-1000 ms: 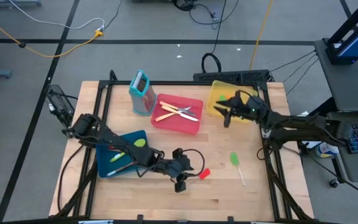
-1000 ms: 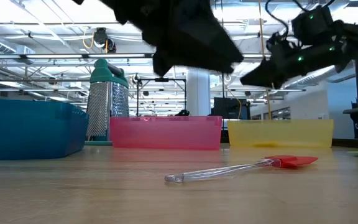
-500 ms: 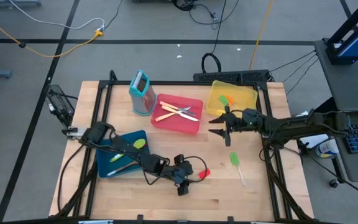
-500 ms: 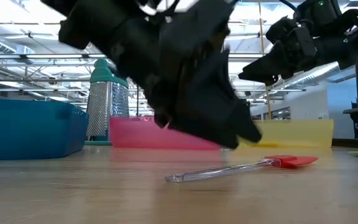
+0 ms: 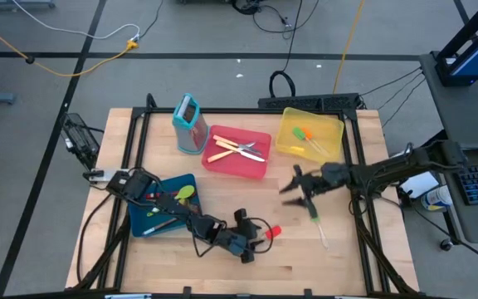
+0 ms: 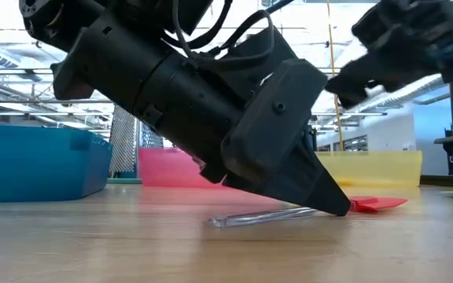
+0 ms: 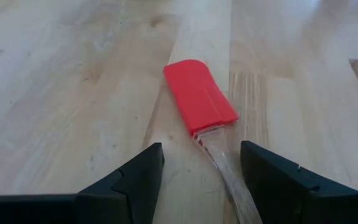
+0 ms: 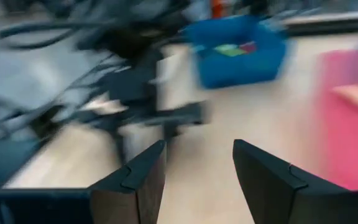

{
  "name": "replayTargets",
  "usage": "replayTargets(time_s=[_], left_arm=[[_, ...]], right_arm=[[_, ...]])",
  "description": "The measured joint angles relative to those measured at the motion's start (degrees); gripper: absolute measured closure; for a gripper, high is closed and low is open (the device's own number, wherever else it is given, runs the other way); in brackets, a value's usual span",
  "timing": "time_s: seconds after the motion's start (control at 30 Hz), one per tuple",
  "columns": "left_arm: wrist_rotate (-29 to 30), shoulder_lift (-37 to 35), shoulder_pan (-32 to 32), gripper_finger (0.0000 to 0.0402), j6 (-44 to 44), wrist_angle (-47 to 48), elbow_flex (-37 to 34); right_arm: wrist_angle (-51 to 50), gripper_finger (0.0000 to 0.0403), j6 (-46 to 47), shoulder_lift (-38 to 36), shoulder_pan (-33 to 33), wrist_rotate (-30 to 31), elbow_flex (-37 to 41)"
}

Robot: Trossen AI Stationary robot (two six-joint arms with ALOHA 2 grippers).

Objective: Pick & Place Kitchen Items
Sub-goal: Put the red spatula into the yellow bin

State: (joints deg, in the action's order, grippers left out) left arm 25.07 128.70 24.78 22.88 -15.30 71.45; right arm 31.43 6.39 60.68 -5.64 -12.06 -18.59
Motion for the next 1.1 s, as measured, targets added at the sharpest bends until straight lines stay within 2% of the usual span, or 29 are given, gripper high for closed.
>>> replayTargets(time_s=[0.2, 0.27, 0.33, 0.43, 0.67, 0.8, 0.93, 1.1], left_arm=[[0.52, 0.04, -0.69, 0.0191, -2.99, 1.72, 0.0], [0.62, 0.09, -1.03, 0.0204, -3.91, 1.57, -0.04], [0.79, 0.13, -1.35, 0.0217, -4.17, 1.25, -0.12], [-0.52, 0.15, -1.92, 0.0233, -4.31, 0.02, -0.25], [-1.87, 0.18, -2.37, 0.0253, -4.23, -0.65, -0.31], [-2.0, 0.17, -2.72, 0.0254, -3.04, -0.69, -0.31], [-2.06, 0.17, -3.18, 0.0255, -0.21, -0.67, -0.31], [-1.87, 0.17, -3.4, 0.0255, 2.92, -0.33, -0.27]], right_arm=[[2.02, 0.0222, 0.68, 8.47, -12.67, 0.41, 0.0], [5.08, 0.0222, 1.24, 12.41, -15.84, 4.12, 0.0], [8.75, 0.0222, 2.93, 16.82, -18.0, 10.69, 0.0], [14.56, 0.0218, 4.54, 23.13, -19.03, 16.33, 0.0], [24.09, 0.0191, 8.93, 35.76, -20.5, 16.51, -2.57], [23.58, 0.018, 9.11, 42.9, -22.19, 16.63, -7.37], [22.93, 0.0175, 6.19, 47.54, -22.82, 20.29, -10.65], [18.78, 0.0177, 7.35, 48.5, -22.8, 25.58, -10.82]])
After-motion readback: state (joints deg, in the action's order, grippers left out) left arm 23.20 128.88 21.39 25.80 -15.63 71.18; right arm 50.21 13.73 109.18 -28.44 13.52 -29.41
